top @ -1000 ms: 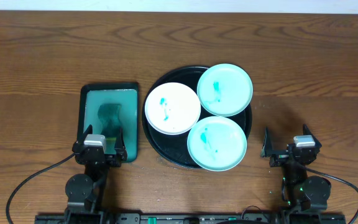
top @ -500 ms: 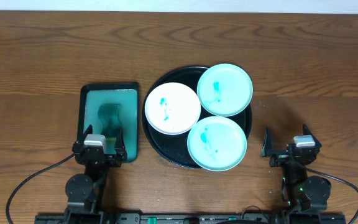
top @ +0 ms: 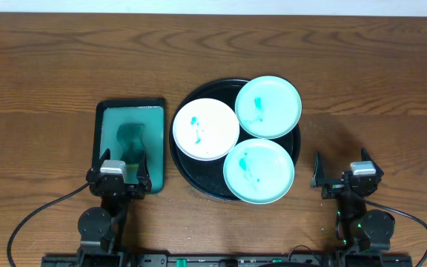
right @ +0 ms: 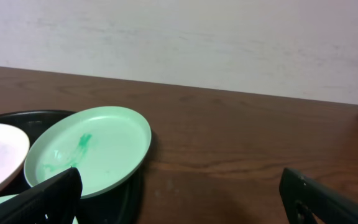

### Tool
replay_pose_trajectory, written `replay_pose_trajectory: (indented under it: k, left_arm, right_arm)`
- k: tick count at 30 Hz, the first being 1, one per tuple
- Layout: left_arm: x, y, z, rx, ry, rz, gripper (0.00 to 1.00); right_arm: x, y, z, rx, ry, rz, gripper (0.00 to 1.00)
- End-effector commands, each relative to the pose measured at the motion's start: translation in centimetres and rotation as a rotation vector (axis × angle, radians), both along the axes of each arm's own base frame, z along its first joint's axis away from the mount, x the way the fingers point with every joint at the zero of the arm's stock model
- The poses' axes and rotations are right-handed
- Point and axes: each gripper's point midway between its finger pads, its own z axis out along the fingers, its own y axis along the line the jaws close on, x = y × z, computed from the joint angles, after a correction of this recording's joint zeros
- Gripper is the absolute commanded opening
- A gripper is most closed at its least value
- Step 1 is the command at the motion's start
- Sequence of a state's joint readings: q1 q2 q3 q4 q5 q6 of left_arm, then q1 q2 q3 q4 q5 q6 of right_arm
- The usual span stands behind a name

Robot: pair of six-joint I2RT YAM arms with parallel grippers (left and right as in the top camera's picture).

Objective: Clean dirty plates on tray and stack at the side

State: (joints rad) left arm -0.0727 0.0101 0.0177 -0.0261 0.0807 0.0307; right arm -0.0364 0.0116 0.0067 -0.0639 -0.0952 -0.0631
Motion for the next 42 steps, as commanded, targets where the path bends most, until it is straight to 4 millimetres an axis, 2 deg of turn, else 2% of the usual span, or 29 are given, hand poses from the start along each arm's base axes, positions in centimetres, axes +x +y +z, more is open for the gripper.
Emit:
replay_pose_trajectory:
  k: [1, 18, 24, 28, 33, 38, 42]
  left_arm:
    - [-0.2, -0.6, -1.4, 0.011, 0.043, -0.039, 0.82]
    - [-0.2, -0.6, -1.3, 0.009, 0.040, -0.038, 0.82]
    - [-0.2, -1.2, -1.2, -0.158, 0.059, -0.055, 0.82]
    - [-0.7, -2.6, 0.4, -0.259, 0.051, -0.127, 0.82]
    - [-0.8, -2.5, 3.4, -0.262, 0.044, -0.122, 0.82]
    - [0.1, -2.4, 4.7, -0.255, 0.200, -0.095, 0.82]
    - [1.7, -2.5, 5.7, -0.246, 0.404, -0.069, 0.82]
  right_arm:
    - [0.0, 0.1, -0.1, -0.013, 0.000, 0.004, 0.99]
    - [0.0, 0.1, -0.1, -0.013, 0.000, 0.004, 0.99]
    - [0.0, 0.1, -0.1, -0.013, 0.000, 0.004, 0.99]
    - [0.0, 0.1, -0.1, -0.013, 0.000, 0.004, 0.99]
    - [0.0, 0.1, -0.1, -0.013, 0.000, 0.004, 0.99]
    - [0.0, 0.1, -0.1, -0.013, 0.000, 0.003, 0.99]
    - [0.0, 0.1, -0.1, -0.013, 0.000, 0.004, 0.99]
